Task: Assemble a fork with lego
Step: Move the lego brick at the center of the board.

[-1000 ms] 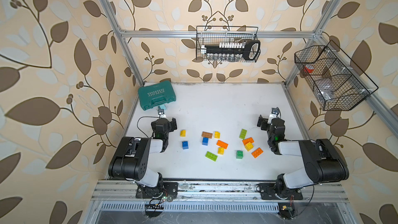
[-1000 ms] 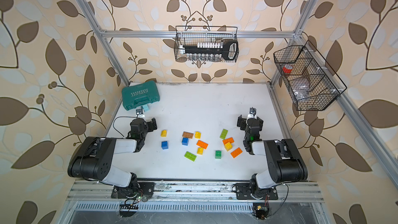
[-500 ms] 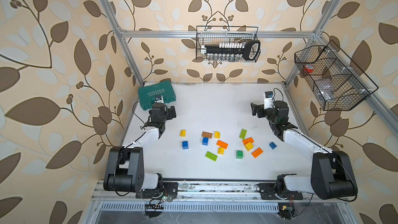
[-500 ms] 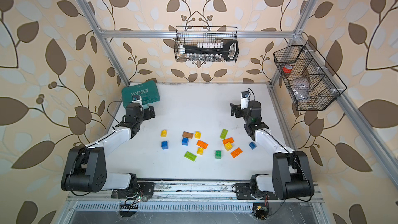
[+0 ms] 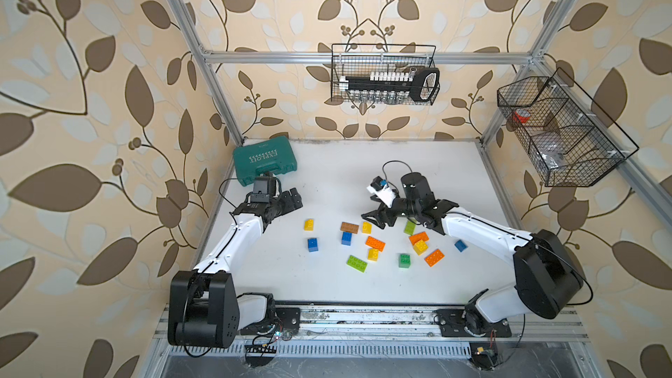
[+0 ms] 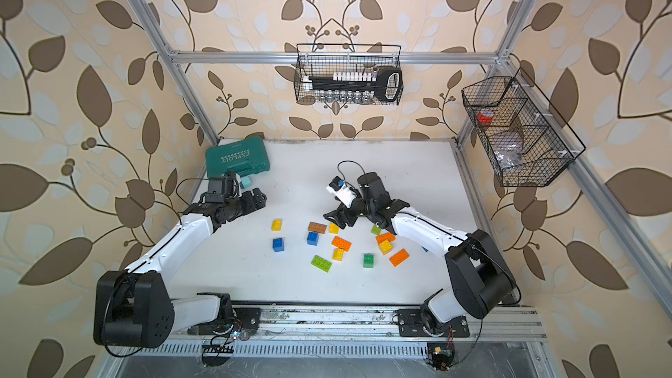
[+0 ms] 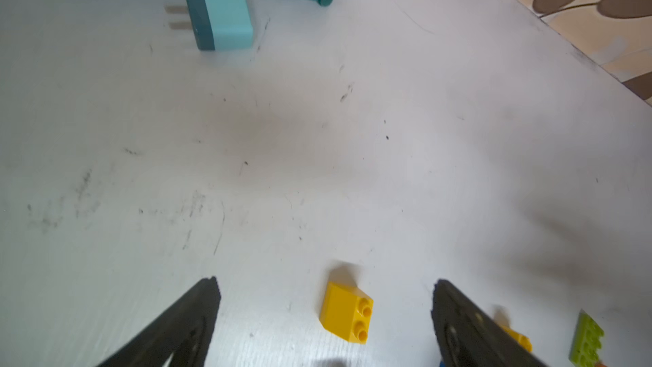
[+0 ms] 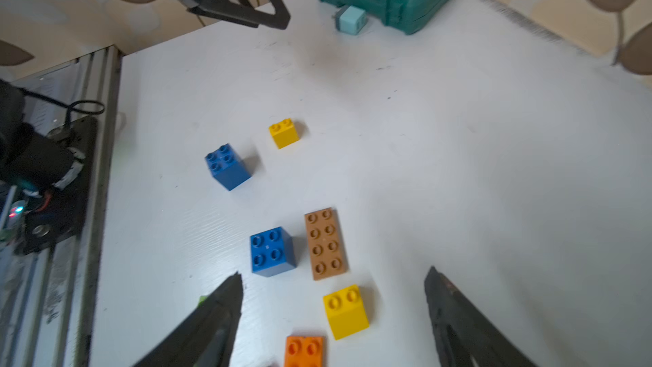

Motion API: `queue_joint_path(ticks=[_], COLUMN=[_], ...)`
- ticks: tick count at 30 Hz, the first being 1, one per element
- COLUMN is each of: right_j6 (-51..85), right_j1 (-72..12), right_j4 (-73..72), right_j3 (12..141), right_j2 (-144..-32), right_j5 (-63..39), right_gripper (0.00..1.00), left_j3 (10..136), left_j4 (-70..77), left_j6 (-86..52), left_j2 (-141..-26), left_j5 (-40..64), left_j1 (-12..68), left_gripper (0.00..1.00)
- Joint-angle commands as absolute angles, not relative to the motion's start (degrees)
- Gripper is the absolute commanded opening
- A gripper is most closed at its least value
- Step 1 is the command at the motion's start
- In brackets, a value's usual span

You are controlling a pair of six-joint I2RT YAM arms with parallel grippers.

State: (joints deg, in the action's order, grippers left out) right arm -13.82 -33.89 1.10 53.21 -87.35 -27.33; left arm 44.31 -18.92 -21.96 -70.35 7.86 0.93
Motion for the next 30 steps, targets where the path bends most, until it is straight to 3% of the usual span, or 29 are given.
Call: queue_joint_path(ticks=[1,16,30], right_j6=[-19.94,-32.81,-30.51], right_j1=[-37.1,-44.65,-45.88], right_j4=[7.41,20.02,18.19], right_j3=[55.85,67.91,70.01], right_j2=[-90.56,-104.24,-110.11], right_j5=[-29.11,-24.83,-17.45], right_gripper=[0.79,0.64,0.6], left_j3=[42.5,37.71,37.18], left_j4=[-20.23,-17.56,-17.73], left_j6=[-24.43,-30.69,-30.88], left_j2=[-67.86,-65.72,-65.74], left_j5=[11.75,14.49,12.36], left_j1=[1.21,1.15,1.05], left_gripper=[0.99,0.99,0.99])
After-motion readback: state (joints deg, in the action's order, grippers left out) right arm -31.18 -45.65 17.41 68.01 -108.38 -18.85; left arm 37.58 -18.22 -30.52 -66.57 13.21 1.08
